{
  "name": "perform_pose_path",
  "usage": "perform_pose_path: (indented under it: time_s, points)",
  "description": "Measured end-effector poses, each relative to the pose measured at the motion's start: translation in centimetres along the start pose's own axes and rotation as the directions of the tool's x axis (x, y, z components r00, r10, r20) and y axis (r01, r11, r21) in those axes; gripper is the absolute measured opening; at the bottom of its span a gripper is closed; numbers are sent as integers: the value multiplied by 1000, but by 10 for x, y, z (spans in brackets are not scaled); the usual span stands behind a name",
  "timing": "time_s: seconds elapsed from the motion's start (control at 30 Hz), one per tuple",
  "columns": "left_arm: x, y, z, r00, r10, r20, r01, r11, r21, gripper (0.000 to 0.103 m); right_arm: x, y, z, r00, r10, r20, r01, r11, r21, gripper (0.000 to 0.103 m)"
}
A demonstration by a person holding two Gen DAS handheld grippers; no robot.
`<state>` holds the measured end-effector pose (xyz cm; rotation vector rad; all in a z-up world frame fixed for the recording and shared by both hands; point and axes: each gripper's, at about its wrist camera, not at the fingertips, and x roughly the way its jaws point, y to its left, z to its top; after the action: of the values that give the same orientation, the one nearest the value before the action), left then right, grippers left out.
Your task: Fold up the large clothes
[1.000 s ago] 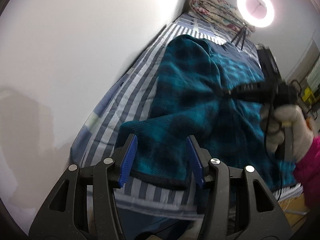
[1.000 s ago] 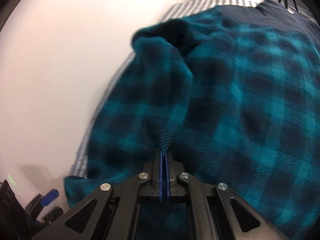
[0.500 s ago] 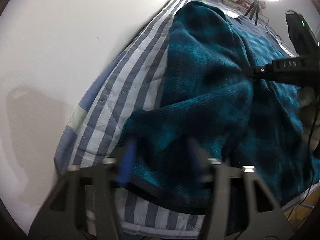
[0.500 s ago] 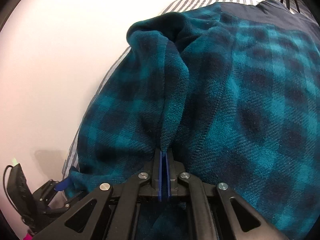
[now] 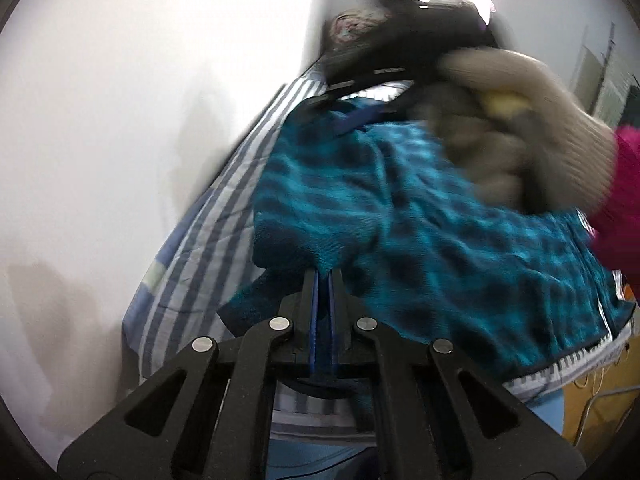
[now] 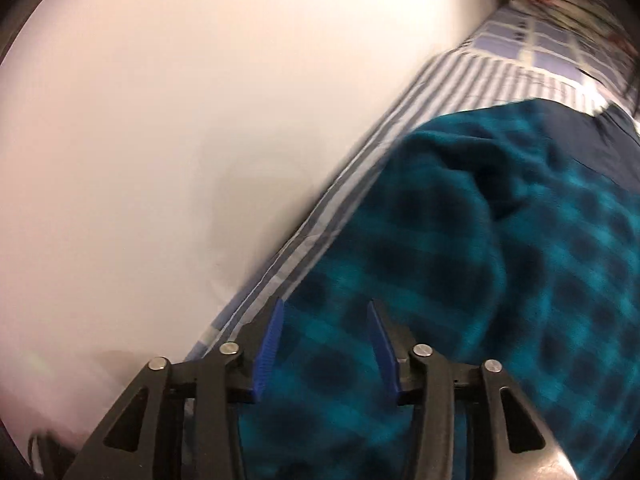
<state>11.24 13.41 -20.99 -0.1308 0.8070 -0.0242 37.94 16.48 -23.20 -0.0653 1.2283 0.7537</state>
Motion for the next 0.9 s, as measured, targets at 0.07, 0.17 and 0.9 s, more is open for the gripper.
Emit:
perform_pose_path:
  time_s: [0.07,0.17,0.9]
  points:
    - [0,-10,1,1000,-11,6,11,1000,29,2,20,13,7,998,-49,-31,48,998,-32,47]
    - [0,-21,-2,1000,-16,10,15,997,71,2,49,23,17,990,-113,-84,108,992,-61,49]
    - [-34,-55,-6,992,41,115,-73,955,288,1,-40,-78,2,931,203,302,-279,931,236,2]
